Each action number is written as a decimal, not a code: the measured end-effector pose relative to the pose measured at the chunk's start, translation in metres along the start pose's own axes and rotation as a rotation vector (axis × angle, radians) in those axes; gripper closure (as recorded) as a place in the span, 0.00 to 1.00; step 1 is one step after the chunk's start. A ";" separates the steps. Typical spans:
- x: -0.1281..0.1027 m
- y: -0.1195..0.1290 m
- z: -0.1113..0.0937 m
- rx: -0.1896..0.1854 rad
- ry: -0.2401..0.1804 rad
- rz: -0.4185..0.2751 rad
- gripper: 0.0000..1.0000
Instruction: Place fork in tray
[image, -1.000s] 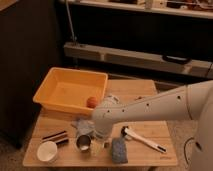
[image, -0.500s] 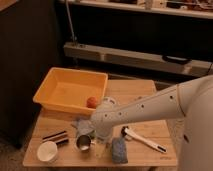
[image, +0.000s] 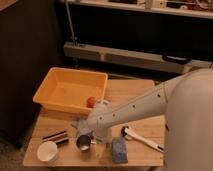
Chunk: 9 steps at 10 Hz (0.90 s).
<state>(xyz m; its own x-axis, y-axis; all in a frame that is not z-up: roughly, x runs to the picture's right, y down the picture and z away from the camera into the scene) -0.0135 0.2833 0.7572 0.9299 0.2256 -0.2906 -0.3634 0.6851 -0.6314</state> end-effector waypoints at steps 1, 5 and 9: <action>-0.002 -0.002 0.004 0.011 0.012 -0.001 0.20; -0.006 -0.007 0.016 0.084 0.077 -0.002 0.20; 0.001 -0.016 0.027 0.100 0.106 0.015 0.20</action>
<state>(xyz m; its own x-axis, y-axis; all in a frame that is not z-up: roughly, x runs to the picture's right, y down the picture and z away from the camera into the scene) -0.0056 0.2914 0.7864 0.9114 0.1650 -0.3770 -0.3646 0.7488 -0.5535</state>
